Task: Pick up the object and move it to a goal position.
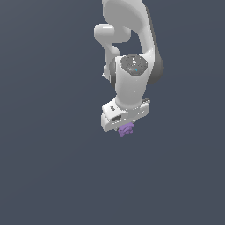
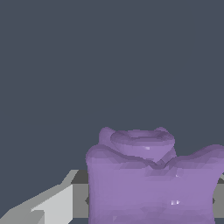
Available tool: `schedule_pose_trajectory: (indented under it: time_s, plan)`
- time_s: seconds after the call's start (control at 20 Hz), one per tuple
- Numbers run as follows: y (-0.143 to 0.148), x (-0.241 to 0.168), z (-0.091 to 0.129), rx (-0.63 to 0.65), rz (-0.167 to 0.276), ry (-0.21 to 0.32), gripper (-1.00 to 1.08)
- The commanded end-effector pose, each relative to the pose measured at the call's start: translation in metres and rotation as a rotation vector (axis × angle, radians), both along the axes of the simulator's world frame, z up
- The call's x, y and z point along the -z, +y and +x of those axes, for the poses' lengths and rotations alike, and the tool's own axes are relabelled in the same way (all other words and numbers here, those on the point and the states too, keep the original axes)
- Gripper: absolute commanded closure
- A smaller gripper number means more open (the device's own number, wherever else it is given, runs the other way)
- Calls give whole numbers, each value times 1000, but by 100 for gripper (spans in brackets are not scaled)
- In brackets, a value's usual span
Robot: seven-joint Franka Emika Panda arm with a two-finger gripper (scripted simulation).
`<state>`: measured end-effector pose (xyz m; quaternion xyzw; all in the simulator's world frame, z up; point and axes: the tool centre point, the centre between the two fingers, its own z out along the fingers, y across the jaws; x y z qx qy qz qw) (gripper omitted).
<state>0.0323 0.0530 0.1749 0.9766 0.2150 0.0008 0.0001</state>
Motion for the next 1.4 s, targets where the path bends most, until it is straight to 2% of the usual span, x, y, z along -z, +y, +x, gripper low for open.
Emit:
schedule_pose_trajectory:
  time_s: [0.0,0.75,1.35]
  plan:
    - [7,-15,12,0,0,1,108]
    - [40,-82,69,1,0,1,108]
    - [55,-111,95,1,0,1,108]
